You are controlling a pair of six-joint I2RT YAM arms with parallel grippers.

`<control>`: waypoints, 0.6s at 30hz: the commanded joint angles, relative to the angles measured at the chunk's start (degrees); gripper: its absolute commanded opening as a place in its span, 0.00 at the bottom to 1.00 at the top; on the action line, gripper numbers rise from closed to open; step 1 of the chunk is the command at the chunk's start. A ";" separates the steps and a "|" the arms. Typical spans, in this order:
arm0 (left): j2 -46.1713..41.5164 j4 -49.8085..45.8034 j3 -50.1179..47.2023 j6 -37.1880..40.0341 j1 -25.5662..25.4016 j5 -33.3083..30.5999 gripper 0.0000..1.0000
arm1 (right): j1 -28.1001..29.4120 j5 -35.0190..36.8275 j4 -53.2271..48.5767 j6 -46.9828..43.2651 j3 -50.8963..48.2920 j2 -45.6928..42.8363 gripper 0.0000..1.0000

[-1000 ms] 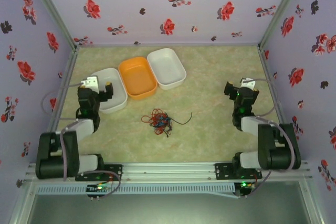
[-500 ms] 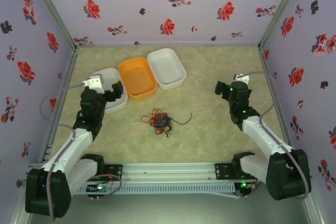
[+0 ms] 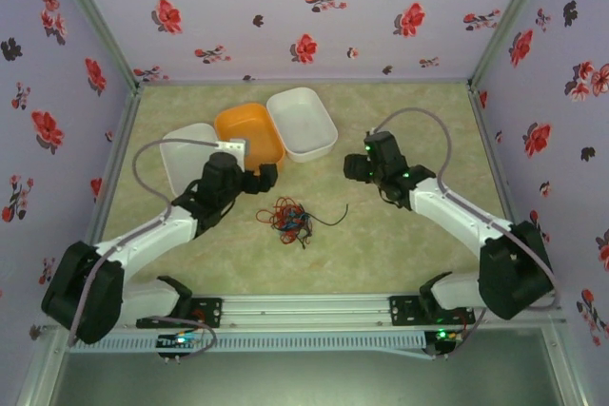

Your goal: Untangle the cables

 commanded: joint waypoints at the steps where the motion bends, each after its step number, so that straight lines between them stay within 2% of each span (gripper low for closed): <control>1: 0.48 -5.01 0.93 -2.02 -1.16 2.26 1.00 | 3.12 -7.28 -5.14 2.56 4.06 3.17 0.66; 4: -1.40 -4.35 -1.79 -4.75 -1.18 4.30 1.00 | 5.41 -10.05 -7.21 2.59 6.87 5.94 0.61; 7: -3.83 -5.00 -4.57 -7.32 -1.18 5.06 0.95 | 7.99 -12.06 -8.74 1.77 9.83 8.70 0.59; 12: -5.61 -4.10 -8.62 -12.36 -1.25 7.83 0.82 | 11.88 -11.12 -14.76 -2.68 17.33 15.36 0.51; 18: -5.35 -2.90 -11.11 -15.32 -1.09 10.71 0.74 | 15.34 -10.72 -19.18 -6.69 24.03 21.87 0.39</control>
